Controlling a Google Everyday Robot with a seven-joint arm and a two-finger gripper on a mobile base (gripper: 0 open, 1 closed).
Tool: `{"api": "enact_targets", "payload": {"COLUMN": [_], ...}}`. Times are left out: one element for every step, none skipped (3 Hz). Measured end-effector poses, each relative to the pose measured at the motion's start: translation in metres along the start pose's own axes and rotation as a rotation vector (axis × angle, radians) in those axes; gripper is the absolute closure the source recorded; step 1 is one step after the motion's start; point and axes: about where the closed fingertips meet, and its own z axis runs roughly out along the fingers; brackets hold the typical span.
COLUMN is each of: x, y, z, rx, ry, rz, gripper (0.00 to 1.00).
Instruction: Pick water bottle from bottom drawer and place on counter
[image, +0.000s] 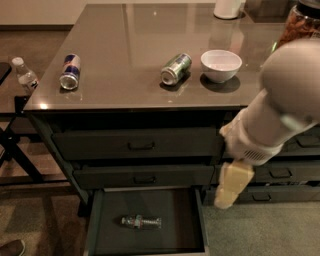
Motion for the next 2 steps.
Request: {"api": "enact_targets", "payload": {"x": [-0.0043, -0.0041], "y": [0.0049, 0.0019], "z": [0.101, 0.1065], "rx": [-0.034, -0.025], "ry": [-0.017, -0.028], "rz": [0.025, 0.022], "gripper": [0.0, 0.0]}}
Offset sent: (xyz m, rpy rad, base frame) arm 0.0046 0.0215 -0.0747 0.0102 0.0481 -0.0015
